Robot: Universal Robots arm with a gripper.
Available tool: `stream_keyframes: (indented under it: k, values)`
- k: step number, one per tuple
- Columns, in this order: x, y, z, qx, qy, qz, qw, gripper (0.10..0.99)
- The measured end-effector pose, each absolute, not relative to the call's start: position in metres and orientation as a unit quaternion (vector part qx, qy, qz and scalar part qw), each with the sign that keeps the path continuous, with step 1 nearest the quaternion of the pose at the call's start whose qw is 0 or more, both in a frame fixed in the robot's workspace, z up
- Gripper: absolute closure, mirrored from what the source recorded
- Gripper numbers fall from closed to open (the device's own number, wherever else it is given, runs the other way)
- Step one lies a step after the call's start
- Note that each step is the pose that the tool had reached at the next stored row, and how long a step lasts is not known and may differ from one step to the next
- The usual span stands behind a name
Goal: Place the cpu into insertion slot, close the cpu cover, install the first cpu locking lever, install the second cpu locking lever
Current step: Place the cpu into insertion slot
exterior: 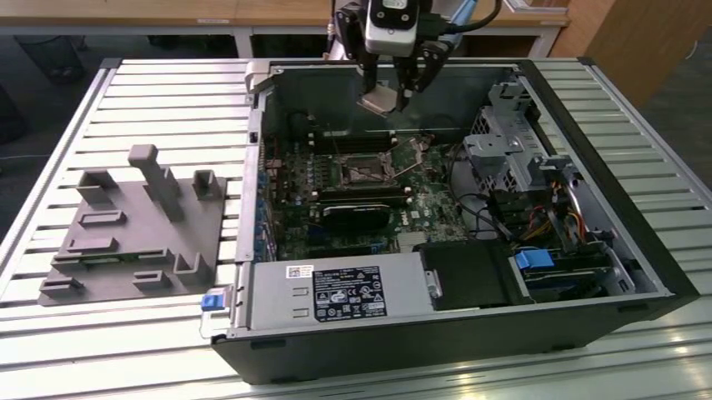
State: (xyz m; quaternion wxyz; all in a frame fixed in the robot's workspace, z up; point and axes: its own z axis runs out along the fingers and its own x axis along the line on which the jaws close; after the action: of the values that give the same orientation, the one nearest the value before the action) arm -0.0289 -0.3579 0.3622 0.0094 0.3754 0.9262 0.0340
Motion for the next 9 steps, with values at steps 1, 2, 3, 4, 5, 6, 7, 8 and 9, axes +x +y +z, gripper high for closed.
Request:
stream_keyframes:
  k: [1, 2, 3, 4, 5, 6, 7, 8, 9]
  values:
    - [-0.0289, -0.3579, 0.3621, 0.378, 0.925, 0.034, 0.010, 0.545]
    - [-0.0289, -0.3578, 0.3621, 0.381, 0.924, 0.034, 0.010, 0.545]
    - [-0.0289, -0.3578, 0.3620, 0.384, 0.923, 0.033, 0.010, 0.545]
    - [-0.0289, -0.3578, 0.3619, 0.387, 0.922, 0.033, 0.010, 0.545]
    - [-0.0289, -0.3577, 0.3619, 0.390, 0.920, 0.033, 0.010, 0.545]
    - [-0.0289, -0.3577, 0.3618, 0.393, 0.919, 0.033, 0.010, 0.545]
    - [-0.0289, -0.3577, 0.3617, 0.395, 0.918, 0.033, 0.011, 0.545]
    - [-0.0289, -0.3576, 0.3616, 0.398, 0.917, 0.033, 0.011, 0.545]
    - [-0.0289, -0.3575, 0.3614, 0.400, 0.916, 0.032, 0.011, 0.545]
